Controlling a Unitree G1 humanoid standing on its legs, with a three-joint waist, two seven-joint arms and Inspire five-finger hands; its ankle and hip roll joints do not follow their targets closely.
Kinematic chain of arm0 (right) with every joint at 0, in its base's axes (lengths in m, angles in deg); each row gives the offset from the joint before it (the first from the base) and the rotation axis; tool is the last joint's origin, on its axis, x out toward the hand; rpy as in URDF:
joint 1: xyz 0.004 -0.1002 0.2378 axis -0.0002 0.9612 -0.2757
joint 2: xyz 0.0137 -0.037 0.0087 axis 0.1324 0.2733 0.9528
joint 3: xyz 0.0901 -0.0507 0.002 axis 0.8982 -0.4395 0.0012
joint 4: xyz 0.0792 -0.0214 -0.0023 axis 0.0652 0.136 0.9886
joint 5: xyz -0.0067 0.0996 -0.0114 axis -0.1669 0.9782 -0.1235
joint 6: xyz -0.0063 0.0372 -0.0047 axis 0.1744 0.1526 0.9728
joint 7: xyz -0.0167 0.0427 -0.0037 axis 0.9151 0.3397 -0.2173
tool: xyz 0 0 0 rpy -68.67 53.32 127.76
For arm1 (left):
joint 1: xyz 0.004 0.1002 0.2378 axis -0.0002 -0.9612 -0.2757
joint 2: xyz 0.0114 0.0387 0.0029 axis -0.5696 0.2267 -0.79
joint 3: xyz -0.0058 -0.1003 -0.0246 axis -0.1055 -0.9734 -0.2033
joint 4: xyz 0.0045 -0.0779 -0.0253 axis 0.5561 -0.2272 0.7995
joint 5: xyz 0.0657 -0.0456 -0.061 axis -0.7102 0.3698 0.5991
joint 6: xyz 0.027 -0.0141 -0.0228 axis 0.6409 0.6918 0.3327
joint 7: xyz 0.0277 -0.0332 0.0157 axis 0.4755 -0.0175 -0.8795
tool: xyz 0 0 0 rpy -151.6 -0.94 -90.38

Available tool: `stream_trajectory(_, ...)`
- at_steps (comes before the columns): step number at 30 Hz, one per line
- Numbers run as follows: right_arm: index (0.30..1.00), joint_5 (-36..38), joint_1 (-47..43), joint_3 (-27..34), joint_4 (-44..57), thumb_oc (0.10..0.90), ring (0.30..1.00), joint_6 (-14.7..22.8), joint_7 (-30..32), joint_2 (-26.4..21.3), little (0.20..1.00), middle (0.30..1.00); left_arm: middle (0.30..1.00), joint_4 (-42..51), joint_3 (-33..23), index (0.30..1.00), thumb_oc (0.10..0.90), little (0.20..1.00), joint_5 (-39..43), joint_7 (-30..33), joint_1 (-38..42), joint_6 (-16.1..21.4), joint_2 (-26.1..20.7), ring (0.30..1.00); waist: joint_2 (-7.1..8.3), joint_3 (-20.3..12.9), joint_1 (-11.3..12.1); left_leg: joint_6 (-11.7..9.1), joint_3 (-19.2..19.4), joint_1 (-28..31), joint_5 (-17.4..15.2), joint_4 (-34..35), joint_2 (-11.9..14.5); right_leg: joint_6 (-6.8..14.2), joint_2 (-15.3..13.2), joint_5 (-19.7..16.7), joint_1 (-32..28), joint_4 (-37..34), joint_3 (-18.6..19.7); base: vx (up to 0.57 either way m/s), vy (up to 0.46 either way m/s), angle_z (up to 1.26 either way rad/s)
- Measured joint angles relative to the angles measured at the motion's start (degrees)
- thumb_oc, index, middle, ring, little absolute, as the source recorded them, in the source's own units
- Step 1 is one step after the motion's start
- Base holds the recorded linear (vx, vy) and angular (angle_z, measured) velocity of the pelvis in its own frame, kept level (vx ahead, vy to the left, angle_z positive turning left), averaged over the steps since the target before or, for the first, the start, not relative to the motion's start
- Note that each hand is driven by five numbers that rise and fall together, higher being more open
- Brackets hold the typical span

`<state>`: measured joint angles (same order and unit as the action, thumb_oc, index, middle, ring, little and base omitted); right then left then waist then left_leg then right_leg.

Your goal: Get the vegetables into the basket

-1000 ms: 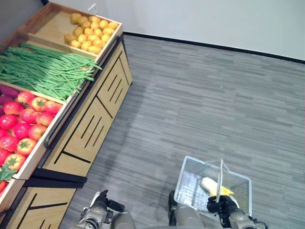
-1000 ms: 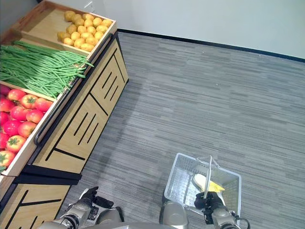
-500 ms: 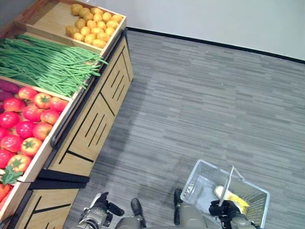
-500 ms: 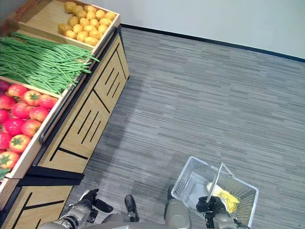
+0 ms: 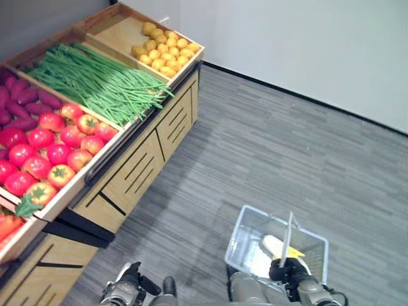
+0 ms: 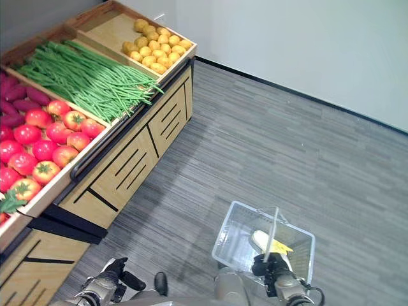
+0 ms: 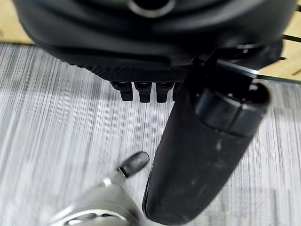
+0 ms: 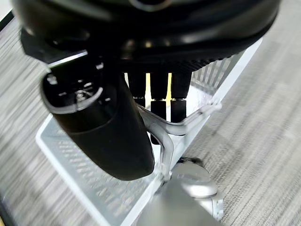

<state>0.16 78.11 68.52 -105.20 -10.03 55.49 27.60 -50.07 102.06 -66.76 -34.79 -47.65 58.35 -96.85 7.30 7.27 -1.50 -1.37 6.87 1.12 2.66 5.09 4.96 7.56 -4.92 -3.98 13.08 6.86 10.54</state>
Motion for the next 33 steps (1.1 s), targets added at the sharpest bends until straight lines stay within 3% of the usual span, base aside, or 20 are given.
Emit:
stream_trajectory(1, 0.300, -0.1, 0.1, -0.3, -0.9, 0.400, 0.300, 0.0, 0.1, -0.4, 0.300, 0.300, 1.000, 0.3, 0.1, 1.000, 0.900, 1.000, 0.0, -0.2, 0.0, 0.2, 1.2, 1.000, -1.92, 0.8, 0.9, -0.1, -1.3, 0.5, 0.8, -0.3, 2.6, -1.0, 1.8, -0.6, -3.3, -3.0, -3.9, 0.02, -0.261, 0.88)
stream_trajectory(5, 0.300, -1.7, 0.0, 0.0, -0.8, 0.400, 0.300, -0.4, -0.2, -2.3, 0.300, 0.300, 1.000, 1.5, -0.1, 1.000, 0.900, 1.000, 0.1, -0.1, -0.4, 0.2, 3.0, 1.000, -5.20, 1.1, 2.1, -0.9, -1.6, -0.3, 1.7, -2.2, 5.3, -3.5, 4.1, 0.0, -5.5, -4.2, -7.1, 0.03, -0.180, 0.37)
stream_trajectory(12, 0.300, -1.8, 0.3, 0.9, -1.7, 0.400, 0.300, -0.4, -0.2, -2.6, 0.300, 0.300, 1.000, 2.5, 0.2, 1.000, 0.900, 1.000, 0.9, -0.2, 0.9, 0.2, 3.4, 1.000, -5.60, 1.7, 2.0, -4.3, -5.0, -3.9, 6.7, -6.2, 6.5, -6.7, 4.9, 2.8, -6.9, -2.9, -12.4, -0.09, -0.137, 0.47)
stream_trajectory(14, 0.300, -1.5, 0.9, 1.2, -1.7, 0.400, 0.300, -0.4, 0.0, -3.0, 0.300, 0.300, 1.000, 2.7, 1.6, 1.000, 0.900, 1.000, 1.2, -0.2, 2.7, 0.1, 4.0, 1.000, -5.64, 2.2, 0.6, -8.0, -6.4, -7.5, 11.9, -6.2, 5.4, -7.1, 3.7, 3.7, -7.1, -2.4, -16.7, -0.13, -0.014, 1.28)
stream_trajectory(15, 0.300, -1.5, 1.1, 2.4, -1.6, 0.400, 0.300, -0.4, -0.2, -3.4, 0.300, 0.300, 1.000, 2.1, 2.7, 1.000, 0.900, 1.000, 1.2, -0.3, 3.7, 0.0, 4.5, 1.000, -5.17, 2.6, 0.1, -6.8, -2.6, -7.5, 15.9, -3.3, 5.0, -8.5, 1.8, 2.4, -6.4, -1.6, -19.2, -0.01, 0.014, 1.47)
stream_trajectory(16, 0.300, -1.5, 1.2, 3.5, -1.6, 0.400, 0.300, -0.2, -0.2, -3.8, 0.300, 0.300, 1.000, 2.1, 3.3, 1.000, 0.900, 1.000, 1.2, -0.4, 4.4, -0.2, 4.9, 1.000, -4.85, 2.7, -2.1, -6.5, 8.5, -8.8, 14.6, -4.9, 5.6, -8.6, 0.3, 2.1, -7.4, -3.0, -23.6, -0.02, 0.001, 1.71)
stream_trajectory(17, 0.300, -1.6, 1.3, 3.9, -1.7, 0.400, 0.300, -0.4, 0.1, -4.0, 0.300, 0.300, 1.000, 2.2, 3.3, 1.000, 0.900, 1.000, 1.2, -0.9, 4.4, -0.3, 5.2, 1.000, -4.22, 2.6, -4.1, -5.0, 21.5, -9.4, 10.3, -9.7, 7.5, -9.1, -0.9, 2.4, -8.7, -4.7, -27.1, -0.03, 0.065, 1.77)
stream_trajectory(18, 0.300, -1.6, 2.1, 4.1, -1.8, 0.400, 0.300, -0.4, -0.1, -4.9, 0.300, 0.300, 1.000, 2.8, 4.1, 1.000, 0.900, 1.000, 1.2, -1.0, 4.1, -0.2, 5.7, 1.000, -4.18, 2.1, -4.4, -5.0, 27.1, -7.8, 6.6, -12.4, 9.6, -8.3, -1.3, 3.1, -8.4, -4.7, -28.3, 0.01, 0.154, 1.53)
stream_trajectory(19, 0.300, -1.5, 2.3, 5.0, -2.5, 0.400, 0.300, -0.4, 0.0, -4.9, 0.300, 0.300, 1.000, 3.3, 4.4, 1.000, 0.900, 1.000, 1.1, -1.7, 3.4, -0.1, 5.8, 1.000, -5.12, 1.6, -4.8, -5.6, 25.8, -5.4, 4.9, -10.0, 10.0, -7.6, -1.1, 3.2, -8.1, -4.6, -30.0, 0.09, 0.307, 0.89)
stream_trajectory(20, 0.300, -1.4, 2.1, 6.1, -3.2, 0.400, 0.300, -0.9, 0.2, -5.0, 0.300, 0.300, 1.000, 2.5, 5.0, 1.000, 0.900, 1.000, 1.1, -1.8, 3.2, -0.5, 5.8, 1.000, -5.30, 1.5, -4.5, -5.2, 23.0, -1.9, 4.8, -5.2, 8.6, -5.4, -1.1, 2.7, -6.7, -2.9, -29.4, 0.06, 0.296, 0.29)
stream_trajectory(21, 0.300, -1.4, 1.9, 6.3, -3.0, 0.400, 0.300, -0.7, 0.2, -5.2, 0.300, 0.300, 1.000, 2.3, 4.9, 1.000, 0.900, 1.000, 1.1, -1.8, 3.1, -0.6, 5.8, 1.000, -5.50, 1.4, -4.1, -4.4, 23.2, -1.1, 3.7, -4.3, 8.0, -5.0, -1.1, 3.0, -4.9, -1.1, -28.5, 0.03, 0.244, -0.18)
stream_trajectory(22, 0.300, -1.3, 1.4, 7.0, -2.9, 0.400, 0.300, -0.7, 0.5, -4.5, 0.300, 0.300, 1.000, 2.3, 4.8, 1.000, 0.900, 1.000, 1.1, -1.8, 3.3, -0.6, 4.9, 1.000, -4.46, 1.6, -3.8, -4.5, 23.7, -1.2, 2.7, -4.2, 6.9, -4.9, -2.4, 3.2, -2.7, 1.9, -27.5, 0.00, 0.217, -0.34)
stream_trajectory(23, 0.300, -1.1, 1.3, 7.2, -2.9, 0.400, 0.300, -0.7, 0.5, -3.6, 0.300, 0.300, 1.000, 2.3, 4.7, 1.000, 0.900, 1.000, 1.1, -1.7, 3.0, -0.7, 3.4, 1.000, -2.15, 1.4, -3.8, -2.3, 24.0, -2.1, 1.1, -6.0, 4.7, -3.9, -5.0, 3.7, -0.8, 4.7, -26.1, 0.00, 0.171, -0.17)
stream_trajectory(26, 0.300, -1.1, 1.0, 6.8, -3.0, 0.400, 0.300, -1.2, 0.7, -3.3, 0.300, 0.300, 1.000, 3.2, 4.3, 1.000, 0.900, 1.000, 1.1, -1.6, 3.2, -0.4, 1.7, 1.000, -0.50, 1.9, -2.0, -0.7, 24.4, -4.5, -2.9, -10.6, 3.6, -1.7, -7.5, 3.4, 0.4, 5.2, -24.8, 0.00, 0.149, -0.05)
stream_trajectory(29, 0.300, -1.2, 0.4, 6.5, -2.6, 0.400, 0.300, -1.3, 1.2, -3.4, 0.300, 0.300, 1.000, 3.5, 4.3, 1.000, 0.900, 1.000, 1.1, -1.6, 3.3, -0.5, 0.6, 1.000, 0.20, 2.2, -0.9, 0.7, 23.8, -5.1, -4.3, -11.0, 1.3, -0.8, -9.4, 1.8, 0.1, 5.5, -23.8, 0.02, 0.116, 0.15)
stream_trajectory(31, 0.300, -1.2, 0.6, 5.7, -1.8, 0.400, 0.300, -1.2, 1.6, -3.4, 0.300, 0.300, 1.000, 3.8, 4.3, 1.000, 0.900, 1.000, 1.1, -1.4, 3.5, -0.6, 0.6, 1.000, 0.16, 2.8, -1.7, 1.4, 22.0, -4.9, -4.0, -10.2, 0.3, -0.3, -10.0, 1.8, 0.5, 7.3, -19.0, 0.04, 0.100, 0.56)
stream_trajectory(33, 0.300, -1.3, 0.3, 5.1, -1.0, 0.400, 0.300, -0.6, 1.7, -3.1, 0.300, 0.300, 1.000, 4.1, 4.4, 1.000, 0.900, 1.000, 1.2, -1.5, 3.4, -0.4, 0.1, 1.000, 0.42, 3.0, -2.0, 2.4, 19.3, -4.7, -2.7, -7.5, -1.5, -0.2, -9.7, 1.8, 1.5, 9.0, -11.0, 0.04, 0.083, 0.51)
